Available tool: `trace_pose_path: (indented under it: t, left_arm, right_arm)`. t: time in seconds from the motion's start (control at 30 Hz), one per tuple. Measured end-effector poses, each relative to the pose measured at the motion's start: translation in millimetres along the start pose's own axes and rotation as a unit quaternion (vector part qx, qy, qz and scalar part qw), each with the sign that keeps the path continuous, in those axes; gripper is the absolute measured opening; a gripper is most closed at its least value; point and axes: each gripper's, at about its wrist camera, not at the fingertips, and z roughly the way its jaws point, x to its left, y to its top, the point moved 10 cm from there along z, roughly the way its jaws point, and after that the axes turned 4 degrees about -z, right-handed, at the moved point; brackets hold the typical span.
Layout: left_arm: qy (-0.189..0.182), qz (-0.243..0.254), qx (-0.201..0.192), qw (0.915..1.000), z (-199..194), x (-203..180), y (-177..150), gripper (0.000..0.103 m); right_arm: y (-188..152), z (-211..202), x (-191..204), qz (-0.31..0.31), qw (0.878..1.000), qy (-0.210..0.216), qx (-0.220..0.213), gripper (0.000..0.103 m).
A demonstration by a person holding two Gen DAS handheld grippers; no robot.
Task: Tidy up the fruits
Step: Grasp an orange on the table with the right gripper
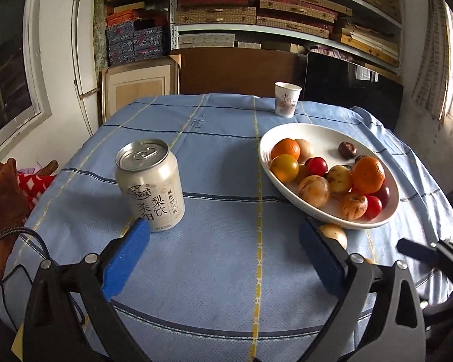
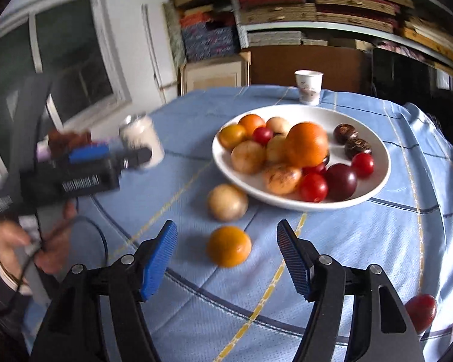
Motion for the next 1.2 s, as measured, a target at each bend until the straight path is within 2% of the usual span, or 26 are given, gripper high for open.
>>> trace_pose_path:
  t: [0.1, 0.27, 0.53, 0.7, 0.9, 1.0, 1.1, 1.2]
  left_arm:
    - [0.005, 0.012, 0.006, 0.9999, 2.9, -5.0, -3.4, 0.098]
    - [0.007, 0.03, 0.01, 0.9995, 5.1, -14.2, -7.4, 0.098]
    - [0.006, 0.032, 0.018, 0.9993, 7.6, -15.4, -10.1, 0.098]
    - [0.012, 0.034, 0.018, 0.9992, 9.3, -15.9, -11.0, 0.098]
    - [0.016, 0.034, 0.019, 0.9991, 12.4, -14.7, -12.1, 0.098]
    - [0.016, 0.034, 0.019, 0.9991, 12.6, -14.1, -12.4, 0.098]
    - [0.013, 0.034, 0.021, 0.9991, 13.1, -14.6, -12.9, 0.098]
    - [0.005, 0.035, 0.024, 0.9991, 13.5, -17.2, -14.2, 0.098]
  right_arm:
    - [-5.8, 6.0, 0.1, 0.009, 1.0, 0.009, 0.016, 0.067]
    - [-12.1, 13.4, -0.5, 0.019, 0.999, 0.018, 0.035, 0.055]
    - [-16.5, 20.9, 1.9, 0.019, 0.998, 0.023, 0.048, 0.054]
    - [-15.6, 29.5, -1.6, 0.031, 0.997, 0.029, 0.058, 0.043]
    - [-20.1, 36.3, -5.0, 0.044, 0.996, 0.038, 0.073, 0.04]
    - [-16.6, 32.1, -7.6, 0.049, 0.996, 0.035, 0.063, 0.039]
    - [-9.0, 18.2, -14.5, 0.064, 0.997, 0.035, 0.035, 0.039]
    - [3.6, 0.6, -26.2, 0.057, 0.998, -0.001, -0.006, 0.039]
